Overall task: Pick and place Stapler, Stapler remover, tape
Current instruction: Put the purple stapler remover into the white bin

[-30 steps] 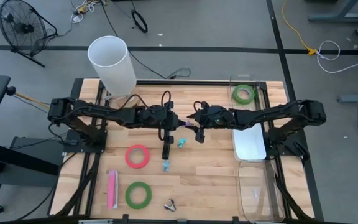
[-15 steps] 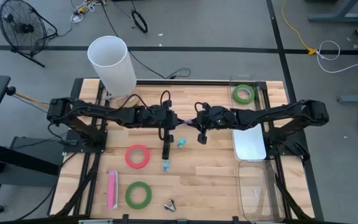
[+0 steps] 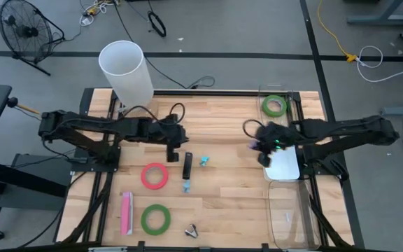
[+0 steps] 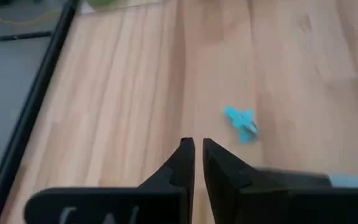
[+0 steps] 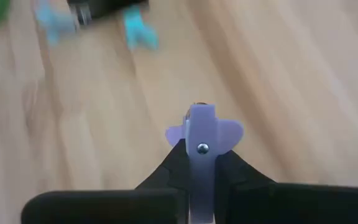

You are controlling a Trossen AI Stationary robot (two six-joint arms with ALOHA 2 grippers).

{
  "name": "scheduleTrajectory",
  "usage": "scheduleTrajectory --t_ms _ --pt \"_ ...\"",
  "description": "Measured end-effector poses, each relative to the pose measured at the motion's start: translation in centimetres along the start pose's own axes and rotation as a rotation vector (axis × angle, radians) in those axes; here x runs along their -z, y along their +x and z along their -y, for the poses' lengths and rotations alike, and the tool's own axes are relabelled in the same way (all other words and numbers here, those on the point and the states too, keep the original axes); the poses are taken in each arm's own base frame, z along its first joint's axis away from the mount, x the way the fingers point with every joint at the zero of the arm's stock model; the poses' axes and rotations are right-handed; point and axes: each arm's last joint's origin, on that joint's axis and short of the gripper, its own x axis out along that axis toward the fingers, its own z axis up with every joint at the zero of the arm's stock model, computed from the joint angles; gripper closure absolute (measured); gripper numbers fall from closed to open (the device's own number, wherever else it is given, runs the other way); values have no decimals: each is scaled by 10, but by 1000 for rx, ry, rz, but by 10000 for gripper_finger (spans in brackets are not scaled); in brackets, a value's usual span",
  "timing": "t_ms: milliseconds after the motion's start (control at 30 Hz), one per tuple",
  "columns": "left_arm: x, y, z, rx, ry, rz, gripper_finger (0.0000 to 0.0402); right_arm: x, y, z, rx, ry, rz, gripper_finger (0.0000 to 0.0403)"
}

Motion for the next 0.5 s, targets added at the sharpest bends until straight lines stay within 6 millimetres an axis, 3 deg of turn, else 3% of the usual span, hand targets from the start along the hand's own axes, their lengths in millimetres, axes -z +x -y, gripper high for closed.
scheduleTrajectory --t_ms 233,500 --pt "10 -18 7 34 -76 -95 368 40 -21 -4 52 172 -231 379" --pt "12 -20 16 57 -70 -111 368 54 -24 -10 147 187 -268 379"
